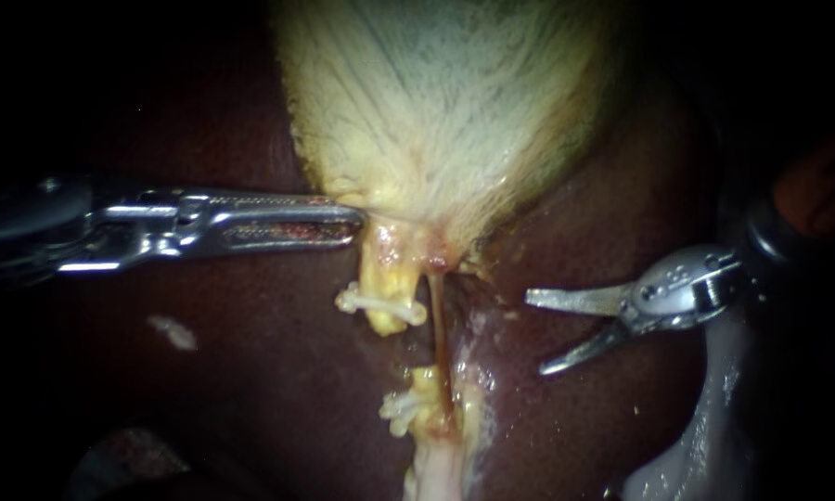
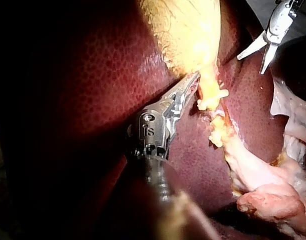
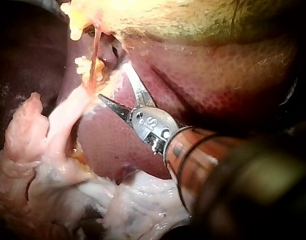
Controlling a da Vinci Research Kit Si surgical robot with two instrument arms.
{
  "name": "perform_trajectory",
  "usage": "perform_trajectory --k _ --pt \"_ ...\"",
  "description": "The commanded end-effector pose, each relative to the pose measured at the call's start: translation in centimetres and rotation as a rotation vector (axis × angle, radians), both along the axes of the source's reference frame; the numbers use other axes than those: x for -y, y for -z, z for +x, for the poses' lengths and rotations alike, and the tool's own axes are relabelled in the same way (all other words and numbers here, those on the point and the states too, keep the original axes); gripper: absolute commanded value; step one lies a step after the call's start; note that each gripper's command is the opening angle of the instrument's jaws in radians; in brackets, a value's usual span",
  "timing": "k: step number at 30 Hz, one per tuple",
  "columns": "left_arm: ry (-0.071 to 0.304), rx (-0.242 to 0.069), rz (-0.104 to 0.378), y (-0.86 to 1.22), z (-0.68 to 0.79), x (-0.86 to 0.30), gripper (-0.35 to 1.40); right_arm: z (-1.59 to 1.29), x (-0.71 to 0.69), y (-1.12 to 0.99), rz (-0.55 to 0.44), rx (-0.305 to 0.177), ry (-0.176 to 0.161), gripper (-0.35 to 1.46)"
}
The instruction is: Go back from the cut left tube
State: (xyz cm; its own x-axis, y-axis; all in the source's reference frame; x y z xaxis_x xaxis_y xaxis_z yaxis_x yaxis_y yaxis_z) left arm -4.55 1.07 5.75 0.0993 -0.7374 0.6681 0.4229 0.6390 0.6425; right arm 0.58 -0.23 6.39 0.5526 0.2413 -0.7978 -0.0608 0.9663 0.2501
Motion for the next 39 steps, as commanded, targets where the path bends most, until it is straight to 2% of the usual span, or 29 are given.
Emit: perform_trajectory --k 1,8,13,22,39 --pt "0.001 -0.002 -0.001 -0.01 -0.01 0.01 -0.35 -0.02 0.0 -0.01 -0.004 0.002 0.003 1.43" --pt "-0.003 0.0 -0.007 -0.13 -0.12 0.07 -0.35 0.04 0.04 -0.06 0.0 -0.013 0.02 1.43" --pt "-0.021 0.008 -0.012 -0.26 -0.28 0.17 -0.35 0.09 0.08 -0.08 -0.003 -0.022 0.028 1.43" --pt "-0.046 0.011 -0.014 -0.29 -0.54 0.32 -0.35 0.08 0.08 -0.08 -0.018 -0.025 0.038 1.43" --pt "-0.05 0.014 -0.013 -0.32 -0.58 0.3 -0.35 0.06 0.08 -0.07 -0.022 -0.026 0.042 1.43"
